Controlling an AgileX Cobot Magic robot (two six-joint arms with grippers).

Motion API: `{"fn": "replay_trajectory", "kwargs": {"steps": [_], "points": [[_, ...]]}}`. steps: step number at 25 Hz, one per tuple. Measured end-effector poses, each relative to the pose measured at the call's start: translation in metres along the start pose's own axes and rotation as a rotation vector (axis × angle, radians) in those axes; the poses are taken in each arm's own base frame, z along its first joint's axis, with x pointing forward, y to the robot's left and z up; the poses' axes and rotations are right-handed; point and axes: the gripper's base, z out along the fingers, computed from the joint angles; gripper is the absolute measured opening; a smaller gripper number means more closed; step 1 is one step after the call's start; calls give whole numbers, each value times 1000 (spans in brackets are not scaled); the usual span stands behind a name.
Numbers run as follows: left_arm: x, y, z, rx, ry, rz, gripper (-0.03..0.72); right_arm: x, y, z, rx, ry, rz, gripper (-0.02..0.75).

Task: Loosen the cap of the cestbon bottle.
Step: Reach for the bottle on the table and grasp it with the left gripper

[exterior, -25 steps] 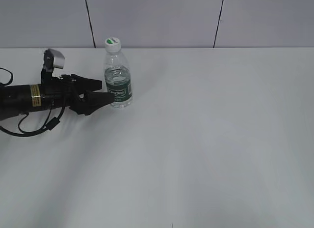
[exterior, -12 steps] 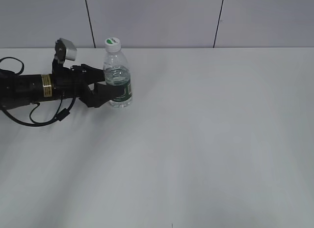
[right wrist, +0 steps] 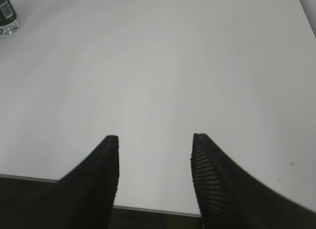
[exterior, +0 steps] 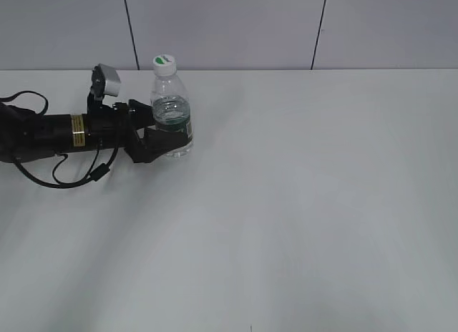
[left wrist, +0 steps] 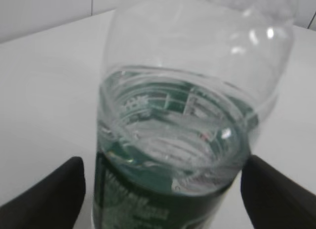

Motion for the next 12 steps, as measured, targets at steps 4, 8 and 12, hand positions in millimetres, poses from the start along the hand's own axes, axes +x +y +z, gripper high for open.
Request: {"fn": "replay_trajectory", "kwargs": {"steps": [4,8,12], "points": [[-1,4,4,29,-29,23,587,0,0,0,5,2,16,368],[6,6,13,56,-43,19,587,0,-1,0,8,1,15,368],[8,5,24,92,-37,43,585,0,-1,0,8,1,15,368]]}}
